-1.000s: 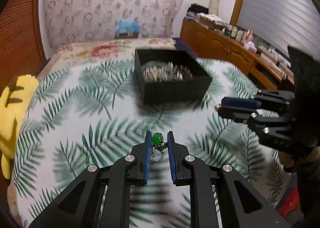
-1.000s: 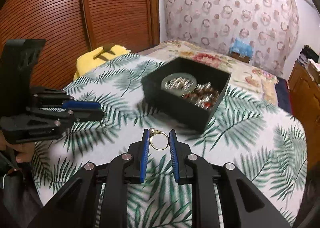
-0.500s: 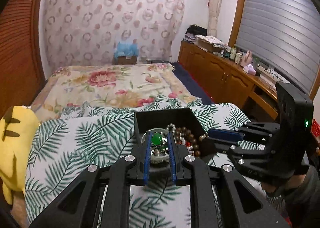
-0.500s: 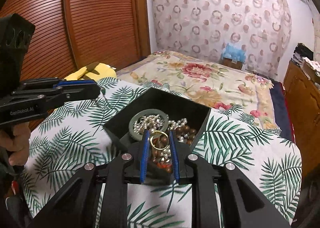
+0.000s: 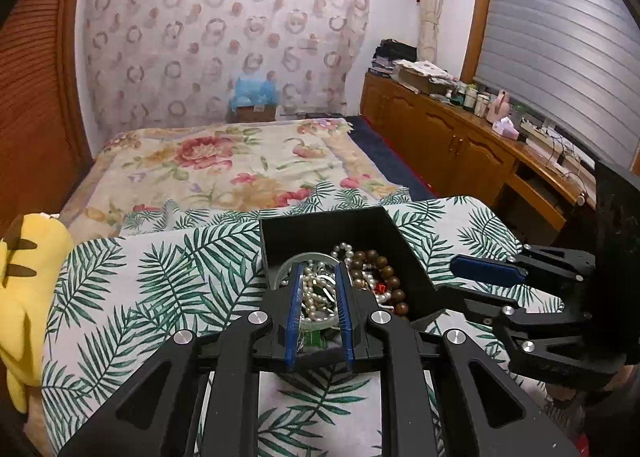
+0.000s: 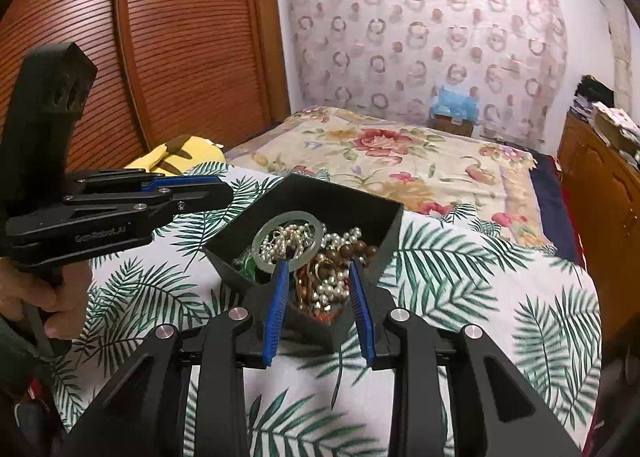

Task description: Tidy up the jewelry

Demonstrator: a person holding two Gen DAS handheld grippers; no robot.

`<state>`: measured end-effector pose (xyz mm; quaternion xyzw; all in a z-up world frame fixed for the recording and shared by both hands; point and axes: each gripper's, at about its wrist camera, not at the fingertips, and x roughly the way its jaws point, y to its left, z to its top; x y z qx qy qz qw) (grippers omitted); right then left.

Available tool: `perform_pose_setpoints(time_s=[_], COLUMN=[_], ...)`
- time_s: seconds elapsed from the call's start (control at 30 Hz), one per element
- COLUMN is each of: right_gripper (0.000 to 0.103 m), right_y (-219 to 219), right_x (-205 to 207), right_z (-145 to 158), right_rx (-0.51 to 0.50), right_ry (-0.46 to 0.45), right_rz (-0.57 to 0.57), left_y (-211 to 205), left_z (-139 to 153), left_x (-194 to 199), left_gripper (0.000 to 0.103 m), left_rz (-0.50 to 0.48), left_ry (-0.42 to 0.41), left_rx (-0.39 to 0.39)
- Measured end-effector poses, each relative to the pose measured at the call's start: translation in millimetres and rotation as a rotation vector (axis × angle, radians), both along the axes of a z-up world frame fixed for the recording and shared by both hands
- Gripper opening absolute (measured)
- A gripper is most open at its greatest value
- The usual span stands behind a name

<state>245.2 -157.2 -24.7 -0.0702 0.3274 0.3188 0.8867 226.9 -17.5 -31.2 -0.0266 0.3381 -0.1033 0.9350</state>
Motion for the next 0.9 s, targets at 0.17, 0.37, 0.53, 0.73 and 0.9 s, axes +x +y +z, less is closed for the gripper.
perform_pose_setpoints(time_s=[0.17, 0.37, 0.53, 0.73, 0.9], right_gripper=[0.034, 0.043, 0.057, 0.085, 0.1], right_y=[-16, -27, -29, -35, -42], right_x=[-21, -47, -65, -86, -107], right_z=[7, 22, 34, 44, 50], right_rx=[0.026, 0.053, 0.065, 0.082, 0.088], right_ry=[-0.007, -0.045, -0.075, -0.105, -0.146], right_rz=[-0.055, -0.107, -0.145, -0.198, -0.255], left_y=[-3, -2, 0, 4, 4], left_z=[7, 19, 29, 37, 41], left_x=[-17, -49, -72, -97, -121], left_gripper=[0.04, 0.074, 0.093, 0.095, 0.095], left_rz=[0.003, 0.031, 0.059, 0.107, 0.14], left_ry=[-0.02, -0.062, -0.092, -0.121, -0.137], left_rx=[0.013, 0.029, 0.058, 0.084, 0.113])
